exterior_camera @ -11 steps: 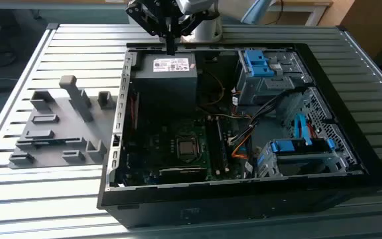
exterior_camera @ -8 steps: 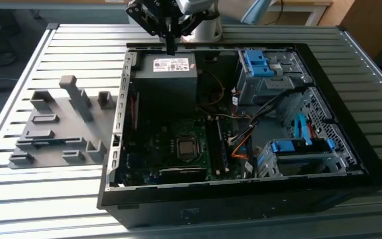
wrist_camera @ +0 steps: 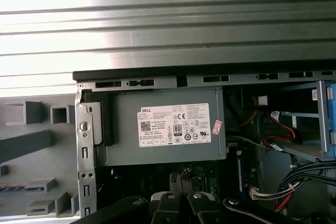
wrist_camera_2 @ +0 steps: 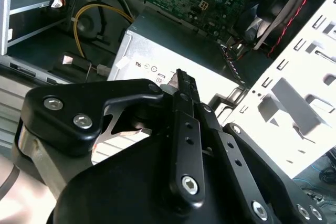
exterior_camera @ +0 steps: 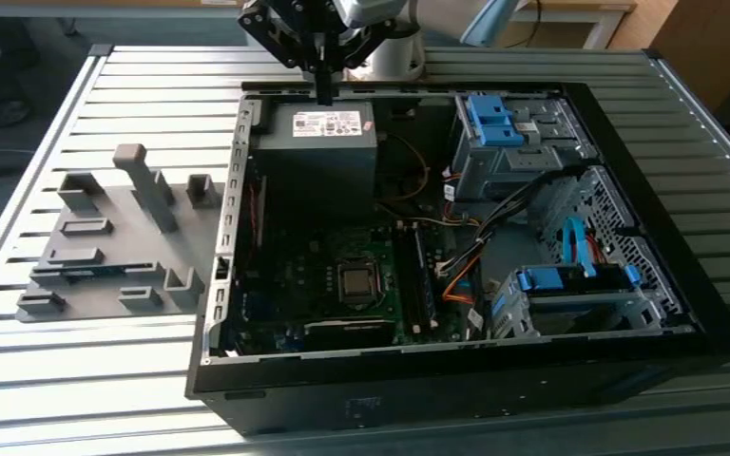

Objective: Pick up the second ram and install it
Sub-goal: 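Reach for the second ram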

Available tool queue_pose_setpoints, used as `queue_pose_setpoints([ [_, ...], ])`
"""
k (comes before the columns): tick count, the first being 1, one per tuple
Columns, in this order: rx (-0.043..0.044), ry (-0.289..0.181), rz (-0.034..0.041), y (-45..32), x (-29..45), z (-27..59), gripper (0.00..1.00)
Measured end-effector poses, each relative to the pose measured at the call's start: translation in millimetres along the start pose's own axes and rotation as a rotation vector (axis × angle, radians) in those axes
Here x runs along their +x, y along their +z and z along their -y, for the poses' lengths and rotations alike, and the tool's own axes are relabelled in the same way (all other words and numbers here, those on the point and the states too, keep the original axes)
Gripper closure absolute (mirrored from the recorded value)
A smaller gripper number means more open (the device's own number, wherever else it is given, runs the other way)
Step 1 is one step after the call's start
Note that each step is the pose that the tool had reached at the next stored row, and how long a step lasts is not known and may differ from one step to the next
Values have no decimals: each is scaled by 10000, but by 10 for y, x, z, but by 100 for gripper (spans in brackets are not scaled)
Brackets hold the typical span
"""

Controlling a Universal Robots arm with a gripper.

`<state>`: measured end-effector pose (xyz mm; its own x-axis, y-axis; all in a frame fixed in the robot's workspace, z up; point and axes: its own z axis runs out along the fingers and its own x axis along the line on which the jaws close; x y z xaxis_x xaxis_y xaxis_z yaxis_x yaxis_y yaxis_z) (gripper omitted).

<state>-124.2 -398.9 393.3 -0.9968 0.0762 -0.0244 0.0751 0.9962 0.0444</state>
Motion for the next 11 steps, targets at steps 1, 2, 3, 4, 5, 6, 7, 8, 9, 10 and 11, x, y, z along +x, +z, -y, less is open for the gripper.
queue_pose_setpoints([
  [1,0,0,1,0,5,0,89],
  [2,1,0,0,0,9,1,89],
  [3,0,0,0,0,12,1,89],
  [4,0,-1,0,0,13,1,89],
  [5,1,-2,0,-1,15,1,89],
  [6,0,0,0,0,17,1,89],
  [7,0,-1,0,0,19,2,89],
  [8,1,0,0,-1,22,2,89],
  [9,0,0,0,-1,25,2,89],
  [10,0,0,0,-1,26,2,89],
  [11,1,-1,0,-1,28,2,89],
])
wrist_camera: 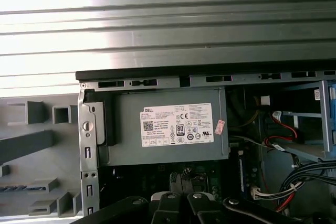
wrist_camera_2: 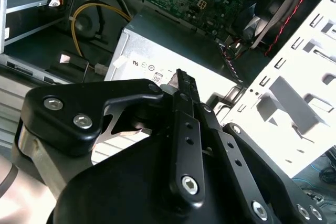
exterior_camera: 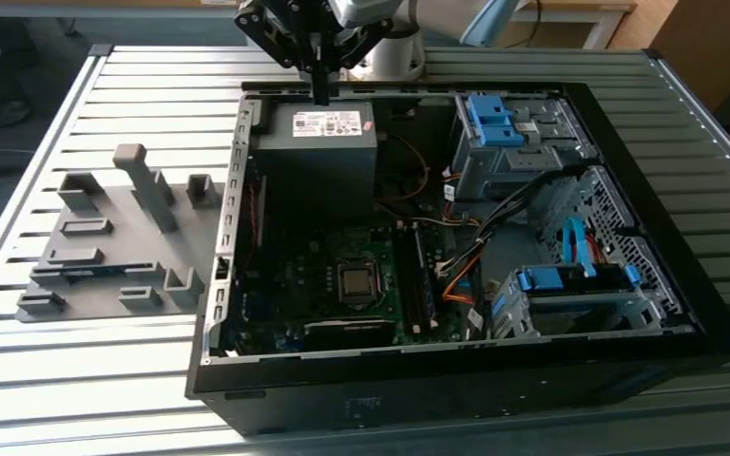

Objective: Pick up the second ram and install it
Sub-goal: 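Reach for the second ram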

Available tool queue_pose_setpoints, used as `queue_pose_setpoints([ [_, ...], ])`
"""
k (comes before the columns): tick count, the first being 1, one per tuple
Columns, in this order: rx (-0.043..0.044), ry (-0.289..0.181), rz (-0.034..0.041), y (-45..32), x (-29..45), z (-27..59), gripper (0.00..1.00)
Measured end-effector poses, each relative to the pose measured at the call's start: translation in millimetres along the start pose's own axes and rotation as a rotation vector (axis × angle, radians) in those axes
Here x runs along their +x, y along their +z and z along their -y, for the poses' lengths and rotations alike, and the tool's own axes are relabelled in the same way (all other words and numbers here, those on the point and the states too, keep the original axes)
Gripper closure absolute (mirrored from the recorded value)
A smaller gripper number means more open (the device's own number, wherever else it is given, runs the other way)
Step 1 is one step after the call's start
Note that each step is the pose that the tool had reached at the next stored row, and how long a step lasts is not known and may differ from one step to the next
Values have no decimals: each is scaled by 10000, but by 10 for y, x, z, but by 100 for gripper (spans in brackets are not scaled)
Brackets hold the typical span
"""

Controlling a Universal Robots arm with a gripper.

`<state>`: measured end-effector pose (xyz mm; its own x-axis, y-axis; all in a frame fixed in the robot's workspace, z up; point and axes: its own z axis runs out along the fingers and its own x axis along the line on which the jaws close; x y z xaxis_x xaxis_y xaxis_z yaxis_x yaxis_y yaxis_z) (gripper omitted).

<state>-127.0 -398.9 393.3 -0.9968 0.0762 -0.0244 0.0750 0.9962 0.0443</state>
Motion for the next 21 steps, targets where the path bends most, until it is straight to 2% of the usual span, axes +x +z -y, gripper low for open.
queue_pose_setpoints([
  [21,-1,-1,1,-1,63,5,89],
])
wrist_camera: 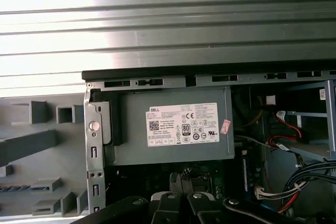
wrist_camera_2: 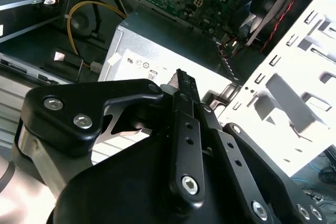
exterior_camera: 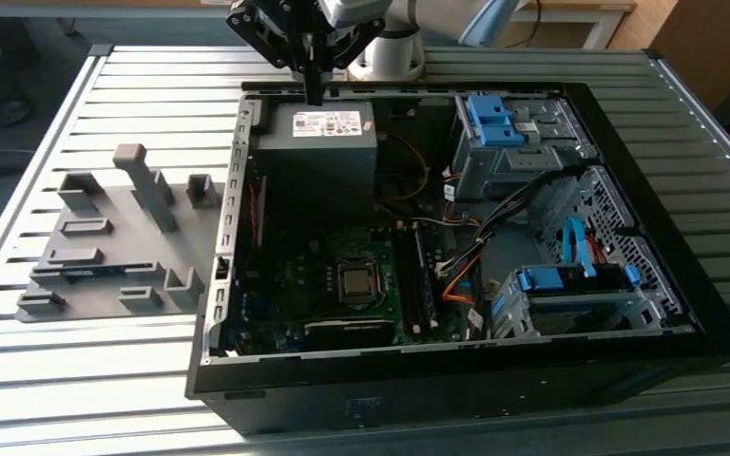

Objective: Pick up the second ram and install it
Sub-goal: 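Reach for the second ram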

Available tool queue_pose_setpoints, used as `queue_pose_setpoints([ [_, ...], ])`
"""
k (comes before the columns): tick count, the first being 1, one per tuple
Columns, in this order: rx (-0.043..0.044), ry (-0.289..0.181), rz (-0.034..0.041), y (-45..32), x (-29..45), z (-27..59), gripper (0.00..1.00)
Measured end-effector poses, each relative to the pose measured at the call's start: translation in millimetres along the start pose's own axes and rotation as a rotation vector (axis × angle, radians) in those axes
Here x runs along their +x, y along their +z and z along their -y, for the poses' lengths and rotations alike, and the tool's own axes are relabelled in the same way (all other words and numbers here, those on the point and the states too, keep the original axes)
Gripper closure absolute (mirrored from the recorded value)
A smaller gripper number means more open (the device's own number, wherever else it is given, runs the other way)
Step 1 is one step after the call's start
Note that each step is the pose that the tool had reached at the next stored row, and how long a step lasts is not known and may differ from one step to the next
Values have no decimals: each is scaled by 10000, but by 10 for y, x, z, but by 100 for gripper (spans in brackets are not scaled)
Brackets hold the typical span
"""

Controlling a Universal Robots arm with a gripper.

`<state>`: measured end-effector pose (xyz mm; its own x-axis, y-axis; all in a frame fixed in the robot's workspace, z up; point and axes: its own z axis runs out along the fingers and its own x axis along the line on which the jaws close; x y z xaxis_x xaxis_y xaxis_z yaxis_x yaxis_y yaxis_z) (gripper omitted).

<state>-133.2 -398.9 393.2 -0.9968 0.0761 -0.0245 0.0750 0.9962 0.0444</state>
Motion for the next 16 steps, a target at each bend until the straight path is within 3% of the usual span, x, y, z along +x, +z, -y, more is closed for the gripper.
queue_pose_setpoints([
  [16,1,1,-4,3,50,4,89],
])
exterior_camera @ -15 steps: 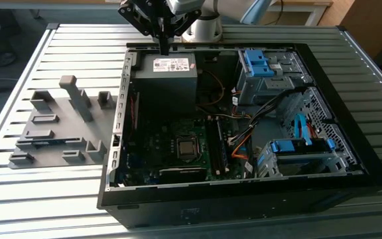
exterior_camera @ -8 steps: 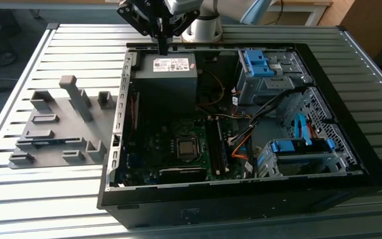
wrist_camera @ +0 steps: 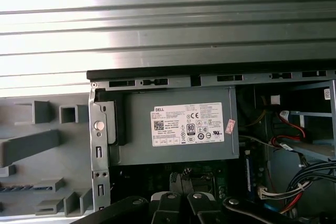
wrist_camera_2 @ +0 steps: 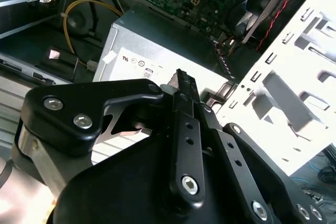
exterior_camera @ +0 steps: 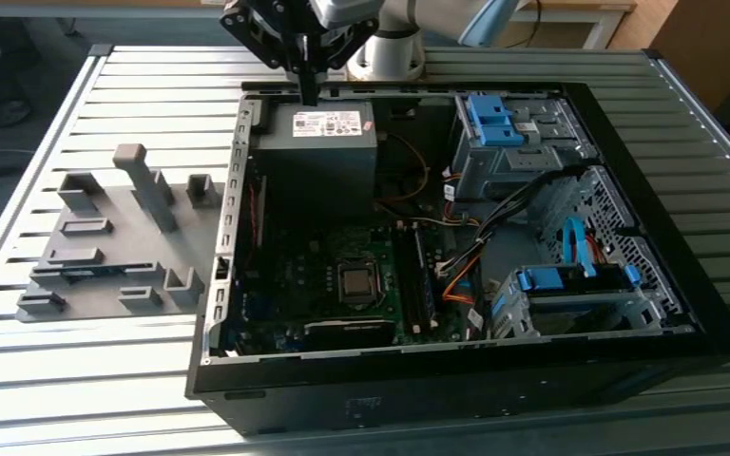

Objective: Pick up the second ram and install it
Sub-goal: 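Reach for the second ram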

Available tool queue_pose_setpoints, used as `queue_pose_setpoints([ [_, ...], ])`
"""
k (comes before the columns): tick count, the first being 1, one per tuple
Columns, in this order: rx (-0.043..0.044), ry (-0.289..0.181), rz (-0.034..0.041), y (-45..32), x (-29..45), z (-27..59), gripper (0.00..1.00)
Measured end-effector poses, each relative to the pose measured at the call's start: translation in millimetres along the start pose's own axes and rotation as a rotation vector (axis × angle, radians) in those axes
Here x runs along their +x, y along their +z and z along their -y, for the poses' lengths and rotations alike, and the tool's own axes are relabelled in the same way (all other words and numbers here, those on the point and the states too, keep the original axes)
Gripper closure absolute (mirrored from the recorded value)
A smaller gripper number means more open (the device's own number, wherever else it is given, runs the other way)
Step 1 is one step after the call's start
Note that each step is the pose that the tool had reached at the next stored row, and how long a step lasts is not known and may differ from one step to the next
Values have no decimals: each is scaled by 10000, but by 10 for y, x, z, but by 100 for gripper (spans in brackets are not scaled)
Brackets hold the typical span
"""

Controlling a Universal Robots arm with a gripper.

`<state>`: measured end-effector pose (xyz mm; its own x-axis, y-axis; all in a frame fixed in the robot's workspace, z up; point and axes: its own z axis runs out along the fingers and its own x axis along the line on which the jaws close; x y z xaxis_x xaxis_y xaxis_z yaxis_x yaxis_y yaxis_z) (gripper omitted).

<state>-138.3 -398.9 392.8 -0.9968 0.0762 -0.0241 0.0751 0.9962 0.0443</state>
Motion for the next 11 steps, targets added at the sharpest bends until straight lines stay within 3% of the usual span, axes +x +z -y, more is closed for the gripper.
queue_pose_setpoints([
  [11,1,0,-5,2,41,3,89],
])
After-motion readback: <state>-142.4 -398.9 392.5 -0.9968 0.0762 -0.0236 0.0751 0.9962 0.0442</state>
